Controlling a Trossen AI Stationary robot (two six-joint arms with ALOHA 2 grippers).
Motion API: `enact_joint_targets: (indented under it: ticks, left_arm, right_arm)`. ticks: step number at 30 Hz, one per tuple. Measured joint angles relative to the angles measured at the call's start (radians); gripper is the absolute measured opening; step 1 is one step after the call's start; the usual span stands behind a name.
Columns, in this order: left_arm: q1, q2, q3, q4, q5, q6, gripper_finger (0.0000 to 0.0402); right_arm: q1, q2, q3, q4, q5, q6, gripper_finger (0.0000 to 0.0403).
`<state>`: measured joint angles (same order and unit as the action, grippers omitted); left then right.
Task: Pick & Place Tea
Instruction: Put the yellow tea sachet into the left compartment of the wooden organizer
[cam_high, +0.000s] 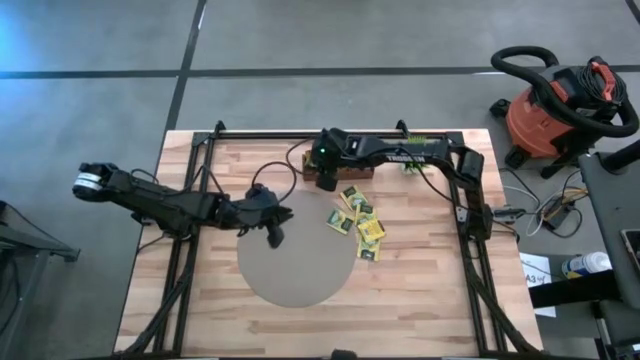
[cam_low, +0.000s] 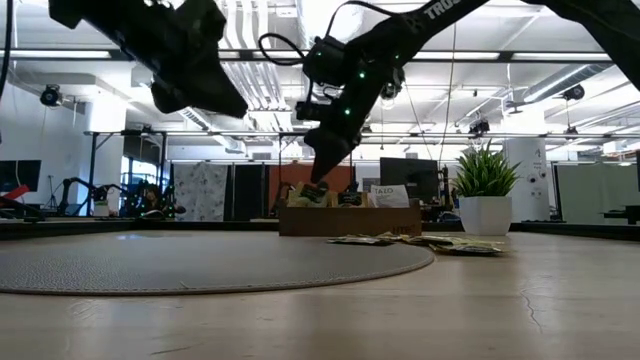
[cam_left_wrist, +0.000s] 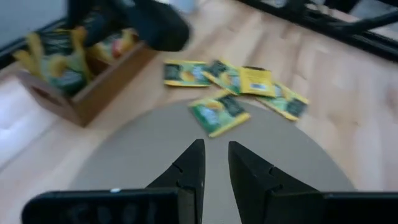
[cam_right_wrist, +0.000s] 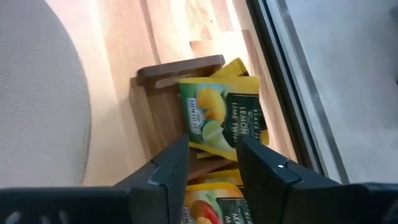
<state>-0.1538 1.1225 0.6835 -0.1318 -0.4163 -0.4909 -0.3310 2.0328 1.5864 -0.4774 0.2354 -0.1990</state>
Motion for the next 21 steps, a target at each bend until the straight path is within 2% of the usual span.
enact_joint_targets:
  ticks: [2, 5, 9, 14, 21]
  left_arm:
    - [0.035, 0.001, -0.002, 0.001, 0.007, 0.01, 0.0067]
    - [0.105, 0.001, 0.0, 0.005, 0.069, 0.027, 0.0067]
    - [0.175, 0.0, 0.001, 0.005, 0.127, 0.068, 0.0067]
    - [0.2, 0.0, 0.001, 0.003, 0.138, 0.138, 0.0067]
    - [0.229, 0.0, -0.001, 0.004, 0.14, 0.22, 0.0067]
  right_arm:
    - [0.008, -0.007, 0.0, -0.002, 0.0, 0.005, 0.0127]
    - [0.009, -0.019, 0.0, -0.004, 0.0, -0.011, 0.0123]
    - [0.0, -0.028, 0.0, 0.022, 0.002, -0.121, 0.0121]
    - [-0.026, -0.021, 0.0, 0.075, -0.001, -0.226, 0.0118]
    - [-0.064, 0.013, 0.012, 0.119, -0.058, -0.231, 0.0105]
